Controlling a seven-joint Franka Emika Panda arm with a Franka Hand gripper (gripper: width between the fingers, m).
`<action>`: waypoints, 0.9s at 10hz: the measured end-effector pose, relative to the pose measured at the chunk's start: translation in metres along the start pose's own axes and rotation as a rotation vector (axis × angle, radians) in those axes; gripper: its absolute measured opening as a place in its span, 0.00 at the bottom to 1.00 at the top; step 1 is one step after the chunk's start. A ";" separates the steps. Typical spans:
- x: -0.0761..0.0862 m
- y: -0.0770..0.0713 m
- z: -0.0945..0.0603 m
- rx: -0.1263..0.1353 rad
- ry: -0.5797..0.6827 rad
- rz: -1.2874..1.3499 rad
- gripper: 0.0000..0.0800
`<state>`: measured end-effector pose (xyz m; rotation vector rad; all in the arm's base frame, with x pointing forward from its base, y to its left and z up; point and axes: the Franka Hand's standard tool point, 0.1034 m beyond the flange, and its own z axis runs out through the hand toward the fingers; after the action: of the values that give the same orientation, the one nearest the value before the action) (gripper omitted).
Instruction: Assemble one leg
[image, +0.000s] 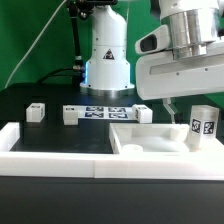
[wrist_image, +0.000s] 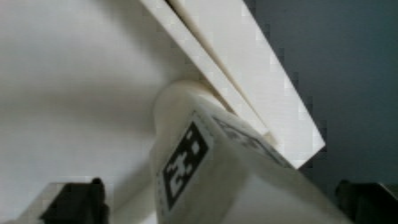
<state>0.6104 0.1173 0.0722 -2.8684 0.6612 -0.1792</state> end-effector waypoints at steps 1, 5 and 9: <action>-0.005 0.000 0.002 -0.032 -0.030 -0.102 0.81; -0.011 -0.003 -0.002 -0.085 -0.079 -0.463 0.81; -0.010 -0.001 -0.001 -0.079 -0.087 -0.627 0.81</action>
Offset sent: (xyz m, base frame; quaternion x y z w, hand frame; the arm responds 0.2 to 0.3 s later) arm -0.0061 -0.0027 0.0091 -0.0680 -0.0374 -0.1841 0.9799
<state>0.6015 0.1228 0.0731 -3.0381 -0.2695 -0.1139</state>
